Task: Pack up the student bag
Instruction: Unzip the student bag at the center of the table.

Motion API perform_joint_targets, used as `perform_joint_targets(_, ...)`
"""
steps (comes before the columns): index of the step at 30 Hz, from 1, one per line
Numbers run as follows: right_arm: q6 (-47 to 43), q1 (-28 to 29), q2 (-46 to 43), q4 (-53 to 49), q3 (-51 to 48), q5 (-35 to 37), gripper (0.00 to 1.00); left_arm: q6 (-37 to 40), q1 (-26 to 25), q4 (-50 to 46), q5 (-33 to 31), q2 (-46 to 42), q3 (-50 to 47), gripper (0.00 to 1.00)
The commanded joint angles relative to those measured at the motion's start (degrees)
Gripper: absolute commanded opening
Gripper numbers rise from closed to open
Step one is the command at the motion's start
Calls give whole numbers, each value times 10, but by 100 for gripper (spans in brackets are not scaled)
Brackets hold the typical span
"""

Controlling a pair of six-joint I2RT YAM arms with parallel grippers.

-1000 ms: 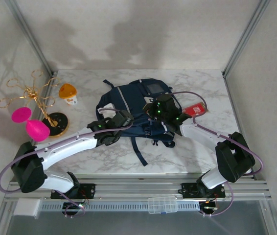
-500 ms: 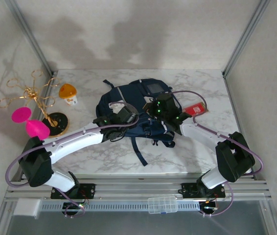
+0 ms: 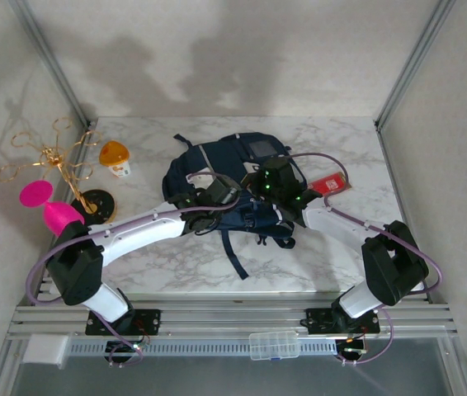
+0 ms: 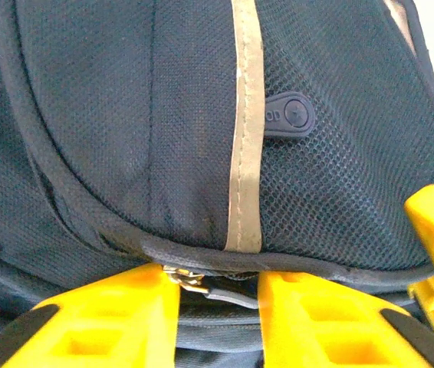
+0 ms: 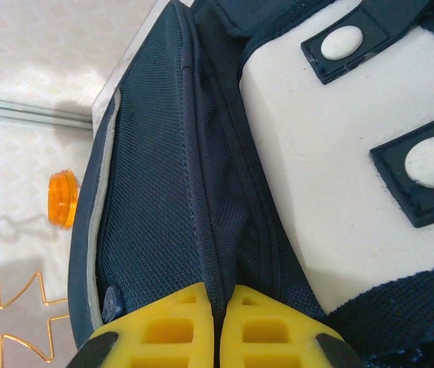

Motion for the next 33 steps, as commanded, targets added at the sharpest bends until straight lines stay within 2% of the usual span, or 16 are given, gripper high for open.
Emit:
perform_joint_targets(1,-3,14,-12,54,27,-20,0,-31,20,75,-49,18,-7,22)
perform_joint_targets(8,-13,13,-12,40,26,-17,0,6,26,83,-50,-15,-20,1)
perform_joint_targets(16,-52,12,21,27,81,-60,0,81,36,29,-26,-101,-64,0)
perform_joint_targets(22,-121,14,39,-13,126,-127,0,136,77,-65,-17,-183,-109,0)
perform_joint_targets(28,-244,-24,51,-103,178,-195,0,215,94,-98,66,-214,-139,0)
perform_joint_targets(31,-275,-75,63,-118,195,-244,0,237,84,-80,130,-215,-151,0)
perform_joint_targets(33,-315,-92,91,-164,241,-236,0,234,69,-65,152,-209,-152,0)
